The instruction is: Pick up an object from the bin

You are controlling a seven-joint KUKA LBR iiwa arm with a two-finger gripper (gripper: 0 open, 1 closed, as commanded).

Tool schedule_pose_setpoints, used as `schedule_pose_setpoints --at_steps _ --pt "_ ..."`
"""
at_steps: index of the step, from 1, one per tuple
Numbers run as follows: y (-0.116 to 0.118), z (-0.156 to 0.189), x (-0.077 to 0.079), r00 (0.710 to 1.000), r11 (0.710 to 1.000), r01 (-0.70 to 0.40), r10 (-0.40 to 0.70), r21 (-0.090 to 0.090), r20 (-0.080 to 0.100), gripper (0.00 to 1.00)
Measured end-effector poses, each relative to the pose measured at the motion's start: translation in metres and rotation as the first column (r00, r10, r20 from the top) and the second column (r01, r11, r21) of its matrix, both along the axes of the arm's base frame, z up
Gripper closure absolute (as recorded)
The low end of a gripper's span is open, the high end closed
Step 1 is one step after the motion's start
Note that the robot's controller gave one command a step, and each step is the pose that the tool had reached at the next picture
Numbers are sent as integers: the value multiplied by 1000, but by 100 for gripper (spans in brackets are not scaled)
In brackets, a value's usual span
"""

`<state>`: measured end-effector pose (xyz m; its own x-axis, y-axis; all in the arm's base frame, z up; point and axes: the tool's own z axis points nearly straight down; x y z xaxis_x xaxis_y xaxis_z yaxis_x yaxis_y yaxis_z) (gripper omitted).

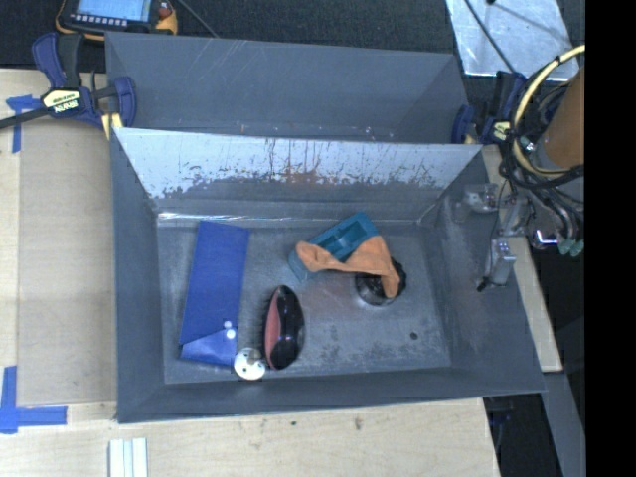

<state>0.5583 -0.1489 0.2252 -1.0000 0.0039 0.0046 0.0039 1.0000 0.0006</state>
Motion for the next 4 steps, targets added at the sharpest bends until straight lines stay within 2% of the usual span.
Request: schedule_pose_setpoints --at_steps 1,2,3,4 --pt "1 5 2 1000 1000 -4 4 -2 8 0" --pt "59 -46 15 994 994 111 -111 -1 11 0" --pt "88 -66 24 926 926 378 -378 0 8 0" --pt "92 -95 40 871 871 492 -492 1 9 0"
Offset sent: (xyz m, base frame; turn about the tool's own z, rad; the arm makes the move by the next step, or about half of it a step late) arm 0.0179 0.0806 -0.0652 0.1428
